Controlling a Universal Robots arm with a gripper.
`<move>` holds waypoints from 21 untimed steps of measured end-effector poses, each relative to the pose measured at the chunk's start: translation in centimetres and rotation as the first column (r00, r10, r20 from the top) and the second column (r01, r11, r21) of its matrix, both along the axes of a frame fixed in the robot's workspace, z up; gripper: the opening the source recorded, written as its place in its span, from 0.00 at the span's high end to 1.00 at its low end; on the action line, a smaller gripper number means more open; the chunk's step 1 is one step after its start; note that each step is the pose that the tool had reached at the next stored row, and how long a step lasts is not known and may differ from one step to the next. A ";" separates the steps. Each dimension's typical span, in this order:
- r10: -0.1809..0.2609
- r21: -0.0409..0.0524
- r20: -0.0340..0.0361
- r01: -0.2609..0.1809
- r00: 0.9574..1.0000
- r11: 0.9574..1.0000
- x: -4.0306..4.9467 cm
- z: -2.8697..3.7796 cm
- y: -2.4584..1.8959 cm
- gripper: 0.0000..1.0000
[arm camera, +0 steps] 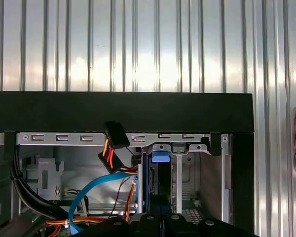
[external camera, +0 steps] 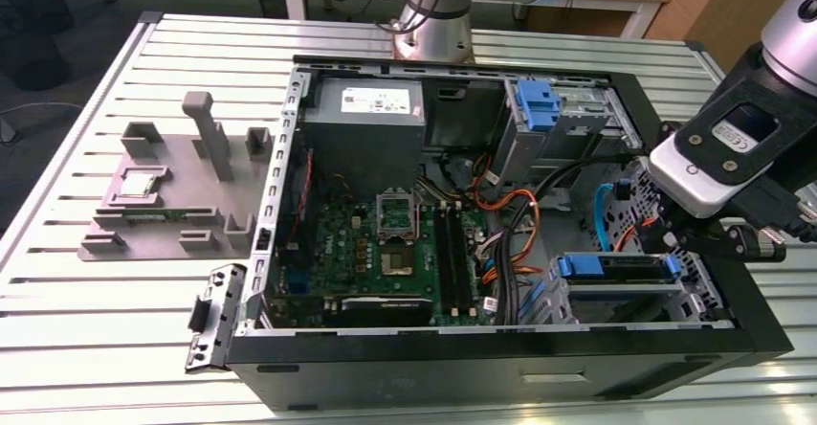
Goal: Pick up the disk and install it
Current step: 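Insert the first disk wire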
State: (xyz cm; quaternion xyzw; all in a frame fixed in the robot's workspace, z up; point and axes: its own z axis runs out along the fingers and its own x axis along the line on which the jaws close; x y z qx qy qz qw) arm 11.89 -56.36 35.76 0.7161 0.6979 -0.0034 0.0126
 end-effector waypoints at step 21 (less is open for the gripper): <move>0.052 -0.001 -0.009 -0.052 0.999 0.999 0.69 0.04 0.07 0.90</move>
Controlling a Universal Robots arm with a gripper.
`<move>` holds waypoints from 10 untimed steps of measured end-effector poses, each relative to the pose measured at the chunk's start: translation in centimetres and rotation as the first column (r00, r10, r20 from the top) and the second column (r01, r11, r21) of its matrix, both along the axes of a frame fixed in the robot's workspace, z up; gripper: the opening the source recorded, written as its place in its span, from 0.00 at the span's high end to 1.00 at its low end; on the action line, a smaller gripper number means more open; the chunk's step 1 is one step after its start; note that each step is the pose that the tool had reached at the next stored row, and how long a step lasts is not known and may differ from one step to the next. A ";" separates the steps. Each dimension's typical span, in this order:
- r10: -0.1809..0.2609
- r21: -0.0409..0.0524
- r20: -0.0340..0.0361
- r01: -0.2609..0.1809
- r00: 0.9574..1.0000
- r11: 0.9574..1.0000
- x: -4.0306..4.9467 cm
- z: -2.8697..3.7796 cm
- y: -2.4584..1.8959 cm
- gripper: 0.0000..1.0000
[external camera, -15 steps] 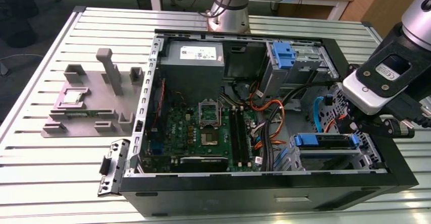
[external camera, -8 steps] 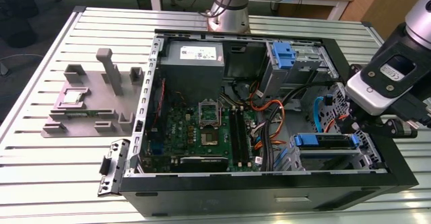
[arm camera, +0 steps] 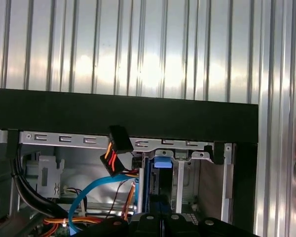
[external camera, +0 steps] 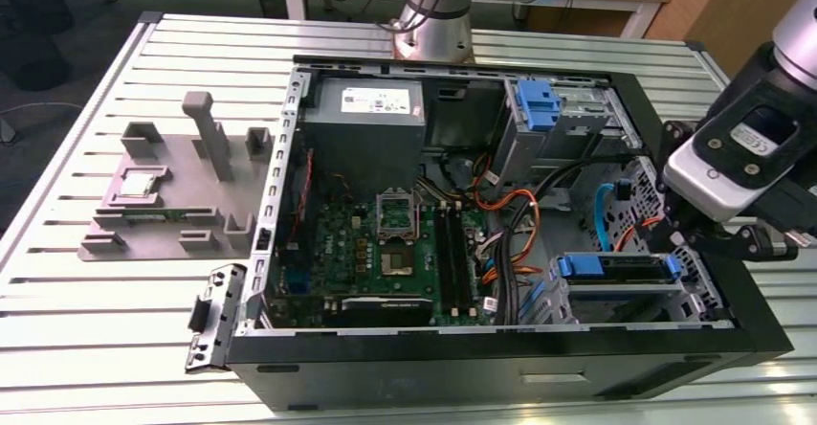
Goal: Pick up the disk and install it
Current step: 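Insert the first disk wire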
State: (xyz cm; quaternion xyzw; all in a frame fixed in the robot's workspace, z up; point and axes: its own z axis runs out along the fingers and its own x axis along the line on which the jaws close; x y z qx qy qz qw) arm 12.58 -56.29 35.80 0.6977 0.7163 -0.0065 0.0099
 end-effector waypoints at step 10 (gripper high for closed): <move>0.005 0.000 0.000 -0.005 1.000 1.000 0.03 0.72 0.54 0.90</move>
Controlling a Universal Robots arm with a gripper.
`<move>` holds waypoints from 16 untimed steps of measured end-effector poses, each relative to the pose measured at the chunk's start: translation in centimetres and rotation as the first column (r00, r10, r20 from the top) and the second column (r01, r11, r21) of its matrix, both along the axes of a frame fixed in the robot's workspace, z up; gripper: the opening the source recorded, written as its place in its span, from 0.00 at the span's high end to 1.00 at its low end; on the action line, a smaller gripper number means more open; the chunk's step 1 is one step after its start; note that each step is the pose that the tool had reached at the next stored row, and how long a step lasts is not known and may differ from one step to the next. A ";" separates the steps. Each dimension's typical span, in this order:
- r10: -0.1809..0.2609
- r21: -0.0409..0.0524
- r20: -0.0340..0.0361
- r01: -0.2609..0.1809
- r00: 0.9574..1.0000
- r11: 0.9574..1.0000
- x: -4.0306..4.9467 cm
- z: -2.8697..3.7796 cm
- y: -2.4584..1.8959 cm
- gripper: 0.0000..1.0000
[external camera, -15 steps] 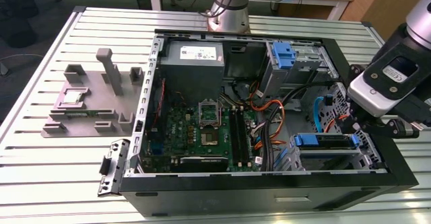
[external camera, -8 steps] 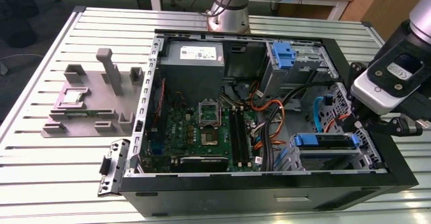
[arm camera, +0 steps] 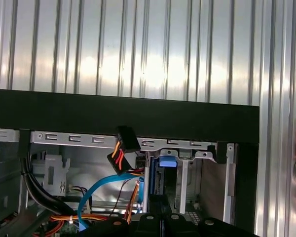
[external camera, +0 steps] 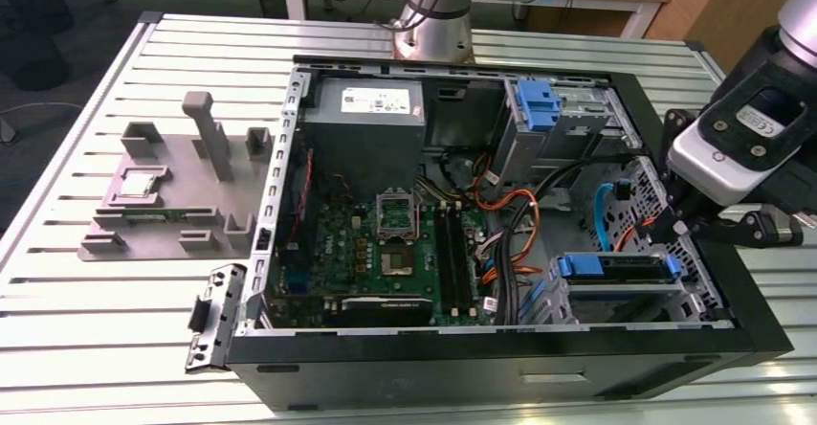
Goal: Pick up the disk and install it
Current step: 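Insert the first disk wire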
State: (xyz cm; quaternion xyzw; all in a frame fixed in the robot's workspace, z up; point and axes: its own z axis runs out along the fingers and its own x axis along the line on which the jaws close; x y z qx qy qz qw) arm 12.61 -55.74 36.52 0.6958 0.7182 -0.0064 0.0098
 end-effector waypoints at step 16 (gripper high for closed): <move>0.071 0.008 -0.007 -0.071 0.997 0.997 1.34 0.00 0.02 0.90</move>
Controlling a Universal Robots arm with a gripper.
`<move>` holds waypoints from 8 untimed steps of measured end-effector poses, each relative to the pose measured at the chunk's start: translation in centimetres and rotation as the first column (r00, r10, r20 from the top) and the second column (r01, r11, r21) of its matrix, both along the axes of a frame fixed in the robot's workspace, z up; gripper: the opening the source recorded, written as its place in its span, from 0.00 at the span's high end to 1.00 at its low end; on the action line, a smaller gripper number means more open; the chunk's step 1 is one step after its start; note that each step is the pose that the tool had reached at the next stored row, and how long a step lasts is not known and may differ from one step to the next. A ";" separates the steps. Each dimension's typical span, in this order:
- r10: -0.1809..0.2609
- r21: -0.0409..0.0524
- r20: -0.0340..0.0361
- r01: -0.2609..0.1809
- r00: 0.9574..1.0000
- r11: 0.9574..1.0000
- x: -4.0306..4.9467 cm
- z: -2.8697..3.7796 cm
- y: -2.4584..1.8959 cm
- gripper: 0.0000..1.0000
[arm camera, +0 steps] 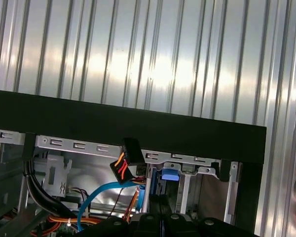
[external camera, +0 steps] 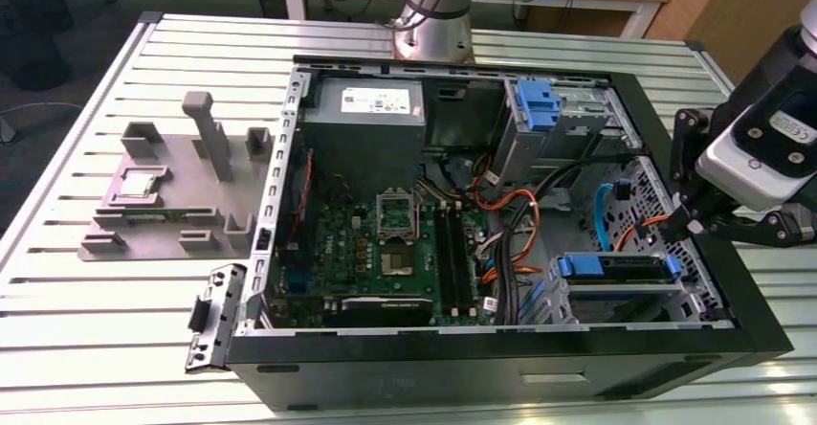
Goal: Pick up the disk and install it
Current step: 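Insert the first disk wire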
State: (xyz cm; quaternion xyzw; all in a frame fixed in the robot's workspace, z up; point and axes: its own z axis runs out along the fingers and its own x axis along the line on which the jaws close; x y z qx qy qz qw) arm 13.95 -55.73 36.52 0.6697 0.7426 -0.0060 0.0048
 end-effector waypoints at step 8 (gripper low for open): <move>0.008 0.000 -0.005 -0.008 1.000 1.000 0.44 0.00 0.00 0.90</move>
